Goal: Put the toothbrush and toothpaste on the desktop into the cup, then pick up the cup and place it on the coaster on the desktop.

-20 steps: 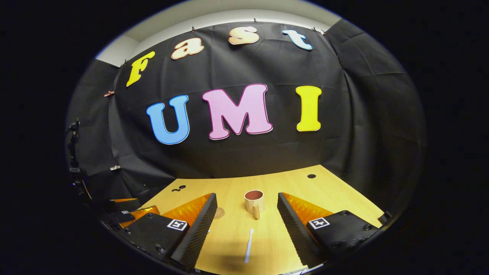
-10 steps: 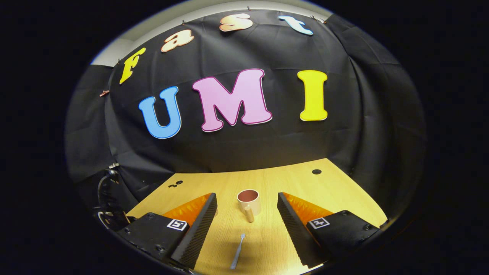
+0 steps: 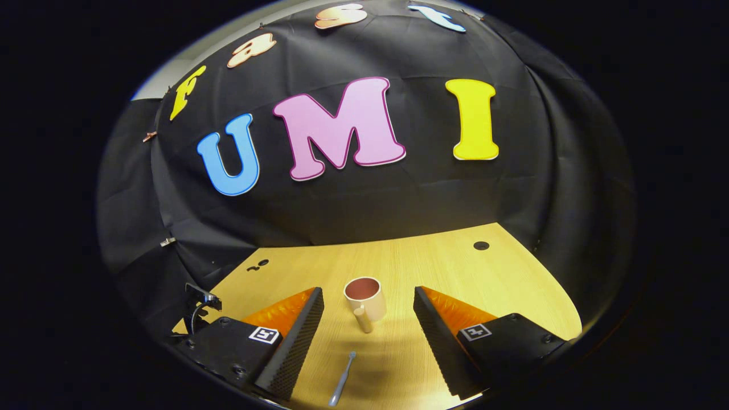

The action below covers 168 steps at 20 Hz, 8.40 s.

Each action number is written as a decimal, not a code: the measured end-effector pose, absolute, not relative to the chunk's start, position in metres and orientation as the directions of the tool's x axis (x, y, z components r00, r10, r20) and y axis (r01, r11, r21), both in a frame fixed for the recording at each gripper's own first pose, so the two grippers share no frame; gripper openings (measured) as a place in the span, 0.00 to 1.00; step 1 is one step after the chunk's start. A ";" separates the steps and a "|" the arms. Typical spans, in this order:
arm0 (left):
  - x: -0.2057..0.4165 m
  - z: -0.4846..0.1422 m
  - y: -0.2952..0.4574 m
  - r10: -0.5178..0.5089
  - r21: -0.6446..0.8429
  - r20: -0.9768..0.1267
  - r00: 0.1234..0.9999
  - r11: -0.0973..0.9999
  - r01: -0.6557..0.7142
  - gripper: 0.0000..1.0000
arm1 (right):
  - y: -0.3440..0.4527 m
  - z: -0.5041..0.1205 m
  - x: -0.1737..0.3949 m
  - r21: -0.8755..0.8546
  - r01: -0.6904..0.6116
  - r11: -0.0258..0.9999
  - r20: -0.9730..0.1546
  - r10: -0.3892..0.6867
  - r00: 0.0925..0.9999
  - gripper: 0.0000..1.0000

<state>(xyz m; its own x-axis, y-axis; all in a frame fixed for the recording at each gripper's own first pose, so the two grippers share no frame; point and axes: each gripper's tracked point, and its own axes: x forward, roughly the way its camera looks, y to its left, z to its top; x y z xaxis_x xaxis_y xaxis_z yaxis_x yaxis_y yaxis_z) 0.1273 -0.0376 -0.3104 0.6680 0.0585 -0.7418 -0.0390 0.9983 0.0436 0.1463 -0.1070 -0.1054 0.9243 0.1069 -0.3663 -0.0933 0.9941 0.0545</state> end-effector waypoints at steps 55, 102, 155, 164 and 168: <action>0.059 -0.226 -0.021 -0.075 -0.073 -0.674 0.735 0.997 0.035 0.23 | -0.061 -0.356 0.076 -0.176 -0.004 0.984 -0.897 -0.158 0.412 0.13; 0.401 -0.104 -0.226 -0.321 -0.137 -0.195 0.927 0.944 0.299 0.23 | -0.261 -0.249 0.114 0.171 0.057 0.984 -0.883 0.127 0.451 0.07; 0.173 -0.236 -0.140 -0.123 -0.127 -0.528 0.840 0.990 0.065 0.98 | -0.086 -0.186 0.357 0.365 -0.343 0.866 -0.281 0.453 0.846 0.06; 0.173 -0.249 -0.136 -0.117 -0.115 -0.551 0.826 0.991 0.064 0.98 | -0.082 -0.221 0.351 0.263 -0.376 0.888 -0.312 0.447 0.838 0.07; 0.173 -0.255 -0.141 -0.131 -0.123 -0.558 0.819 0.990 0.075 0.98 | -0.085 -0.217 0.336 0.212 -0.411 0.886 -0.306 0.460 0.834 0.34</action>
